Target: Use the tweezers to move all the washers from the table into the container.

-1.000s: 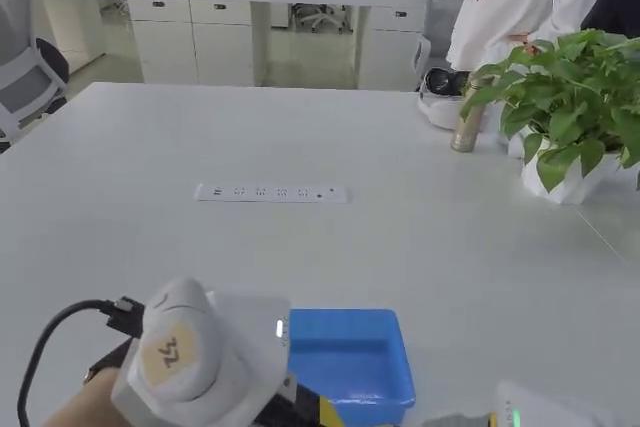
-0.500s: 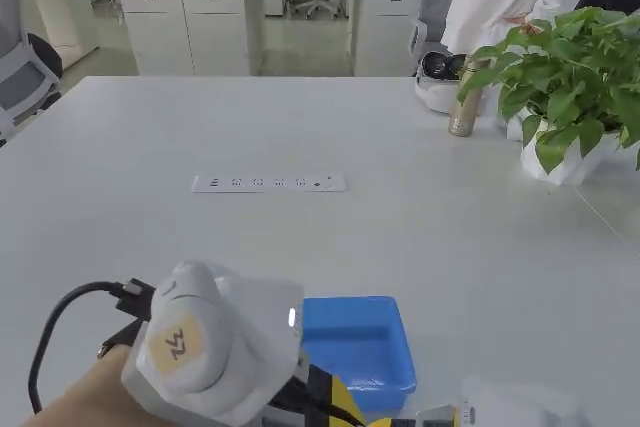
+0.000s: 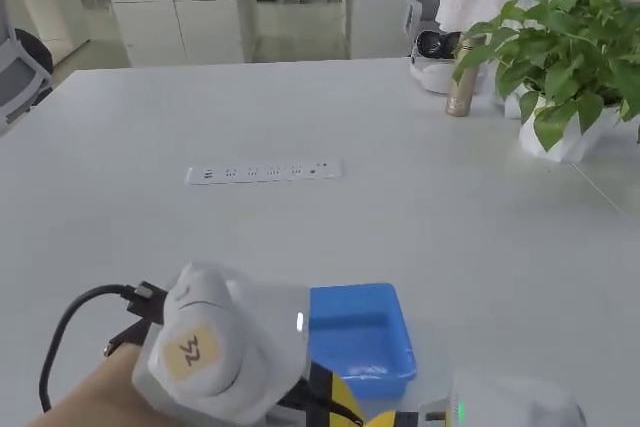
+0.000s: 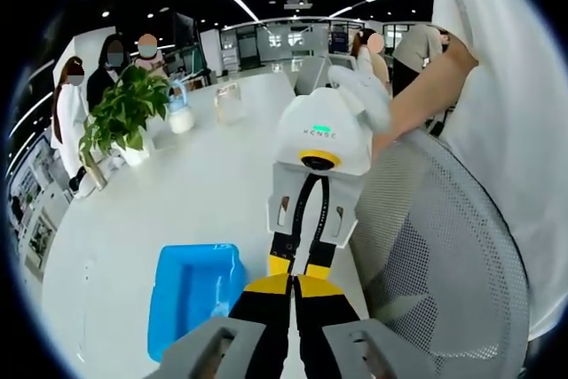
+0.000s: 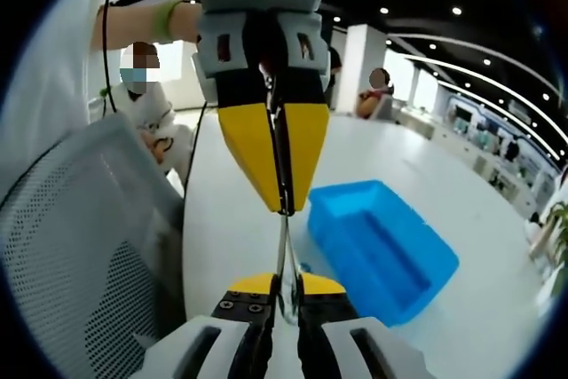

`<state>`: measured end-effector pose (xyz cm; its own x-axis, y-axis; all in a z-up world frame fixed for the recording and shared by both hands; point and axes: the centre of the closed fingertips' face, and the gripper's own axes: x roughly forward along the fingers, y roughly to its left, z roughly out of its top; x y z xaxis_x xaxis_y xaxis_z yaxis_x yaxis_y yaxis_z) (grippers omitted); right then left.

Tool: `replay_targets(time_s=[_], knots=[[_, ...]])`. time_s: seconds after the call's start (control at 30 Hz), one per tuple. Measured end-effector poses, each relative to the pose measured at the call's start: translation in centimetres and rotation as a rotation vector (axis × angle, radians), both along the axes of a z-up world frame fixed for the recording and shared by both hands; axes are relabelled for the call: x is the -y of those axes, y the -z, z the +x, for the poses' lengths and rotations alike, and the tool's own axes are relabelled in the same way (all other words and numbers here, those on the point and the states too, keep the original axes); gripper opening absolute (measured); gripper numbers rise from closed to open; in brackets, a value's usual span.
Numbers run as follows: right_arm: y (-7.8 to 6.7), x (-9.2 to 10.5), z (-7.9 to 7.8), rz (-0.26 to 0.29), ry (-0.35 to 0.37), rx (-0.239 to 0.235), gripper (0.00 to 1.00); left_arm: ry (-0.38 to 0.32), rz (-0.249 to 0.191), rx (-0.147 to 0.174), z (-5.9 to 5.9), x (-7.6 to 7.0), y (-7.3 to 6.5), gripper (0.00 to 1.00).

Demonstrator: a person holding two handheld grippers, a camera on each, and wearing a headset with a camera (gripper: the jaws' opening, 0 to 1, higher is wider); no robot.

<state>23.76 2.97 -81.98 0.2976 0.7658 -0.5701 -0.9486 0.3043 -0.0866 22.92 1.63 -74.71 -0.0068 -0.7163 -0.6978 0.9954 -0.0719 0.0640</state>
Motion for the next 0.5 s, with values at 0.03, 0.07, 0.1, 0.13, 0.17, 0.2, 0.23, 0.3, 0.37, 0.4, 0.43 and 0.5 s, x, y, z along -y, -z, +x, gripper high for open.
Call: replay_targets(time_s=[0.03,0.07,0.1,0.13,0.17,0.2,0.23,0.3,0.37,0.4,0.43,0.5], knots=[[0.11,0.02,-0.05,-0.002,-0.002,-0.008,0.05,0.005,0.007,-0.006,-0.02,0.08,0.13,0.00],[0.07,0.02,-0.08,-0.005,-0.001,-0.008,0.05,0.006,0.011,-0.007,-0.01,0.15,0.18,0.00],[0.09,0.07,-0.15,-0.009,0.000,-0.012,0.05,0.010,0.021,-0.007,-0.01,0.19,0.28,0.00],[0.12,0.10,-0.17,-0.010,0.001,-0.014,0.05,0.012,0.030,-0.010,-0.04,0.17,0.35,0.00],[0.18,0.16,-0.15,-0.009,0.003,-0.018,0.05,0.020,0.034,-0.008,-0.10,0.17,0.38,0.00],[0.21,0.18,-0.17,-0.008,0.004,-0.020,0.05,0.024,0.038,-0.008,-0.12,0.19,0.39,0.00],[0.29,0.18,-0.17,-0.006,0.004,-0.024,0.05,0.028,0.043,-0.009,-0.14,0.22,0.38,0.00],[0.23,0.09,-0.19,-0.006,0.002,-0.023,0.05,0.034,0.052,-0.006,-0.14,0.26,0.29,0.00],[0.07,0.04,-0.22,-0.008,-0.001,-0.014,0.05,0.044,0.061,0.001,-0.23,0.31,0.10,0.00],[-0.03,0.02,-0.21,-0.006,0.000,-0.010,0.05,0.047,0.063,0.005,-0.25,0.31,0.01,0.00],[-0.14,-0.01,-0.18,0.000,0.002,-0.008,0.05,0.051,0.064,0.009,-0.25,0.32,-0.09,0.00],[-0.07,-0.01,-0.06,0.002,0.002,-0.007,0.05,0.054,0.069,0.012,-0.24,0.28,-0.06,0.00]])
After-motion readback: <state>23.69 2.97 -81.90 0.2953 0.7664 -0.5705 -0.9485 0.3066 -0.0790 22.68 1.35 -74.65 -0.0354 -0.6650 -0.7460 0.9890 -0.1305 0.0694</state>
